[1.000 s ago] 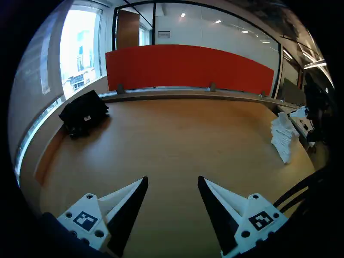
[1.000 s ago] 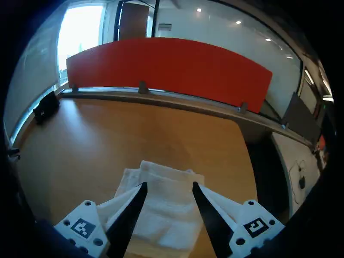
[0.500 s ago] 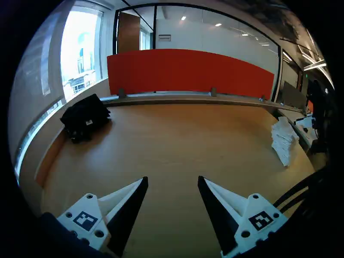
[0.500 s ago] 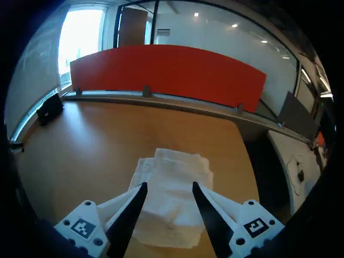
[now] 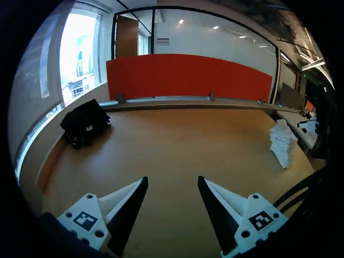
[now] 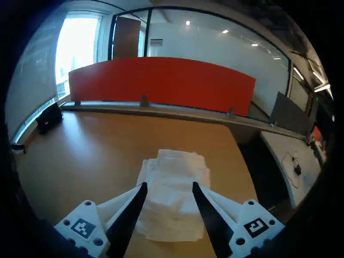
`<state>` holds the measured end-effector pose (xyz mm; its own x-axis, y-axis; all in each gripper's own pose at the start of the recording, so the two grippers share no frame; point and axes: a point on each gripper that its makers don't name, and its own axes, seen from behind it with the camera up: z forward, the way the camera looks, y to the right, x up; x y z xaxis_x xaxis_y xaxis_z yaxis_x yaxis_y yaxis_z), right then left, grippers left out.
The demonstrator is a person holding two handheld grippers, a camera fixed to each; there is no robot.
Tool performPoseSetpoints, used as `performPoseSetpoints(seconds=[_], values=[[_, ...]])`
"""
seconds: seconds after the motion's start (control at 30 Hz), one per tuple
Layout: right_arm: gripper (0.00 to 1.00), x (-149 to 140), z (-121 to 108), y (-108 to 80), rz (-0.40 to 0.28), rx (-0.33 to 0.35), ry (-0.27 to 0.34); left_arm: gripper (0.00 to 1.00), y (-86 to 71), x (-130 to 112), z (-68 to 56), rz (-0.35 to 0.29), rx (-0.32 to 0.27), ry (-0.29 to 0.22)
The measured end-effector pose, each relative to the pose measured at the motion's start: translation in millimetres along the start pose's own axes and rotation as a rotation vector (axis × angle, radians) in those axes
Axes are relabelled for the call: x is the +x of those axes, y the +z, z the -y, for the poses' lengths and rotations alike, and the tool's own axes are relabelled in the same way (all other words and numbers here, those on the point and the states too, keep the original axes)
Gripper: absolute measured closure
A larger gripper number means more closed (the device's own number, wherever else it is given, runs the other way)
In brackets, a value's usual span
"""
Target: Fold towel
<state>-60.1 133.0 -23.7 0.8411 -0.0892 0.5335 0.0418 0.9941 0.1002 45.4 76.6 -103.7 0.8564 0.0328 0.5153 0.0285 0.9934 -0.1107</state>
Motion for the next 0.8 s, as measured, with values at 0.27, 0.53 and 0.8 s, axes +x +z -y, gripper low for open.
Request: performPoseSetpoints(seconds=[0.27, 0.53, 0.8], values=[[0.19, 13.6, 7.4, -15.1, -0.108, -0.019, 0.034, 0.15, -2.9, 11.3, 6.5, -0.026, 0.003, 0.001], [0.19, 29.8, 10.7, -31.2, -0.232, -0.062, 0.061, 0.15, -4.1, 25.2, 13.4, -0.059, 0.011, 0.001], [0.19, 46.8, 14.1, -41.1, -0.308, -0.084, 0.079, 0.15, -2.7, 50.6, 19.1, -0.129, 0.011, -0.014]])
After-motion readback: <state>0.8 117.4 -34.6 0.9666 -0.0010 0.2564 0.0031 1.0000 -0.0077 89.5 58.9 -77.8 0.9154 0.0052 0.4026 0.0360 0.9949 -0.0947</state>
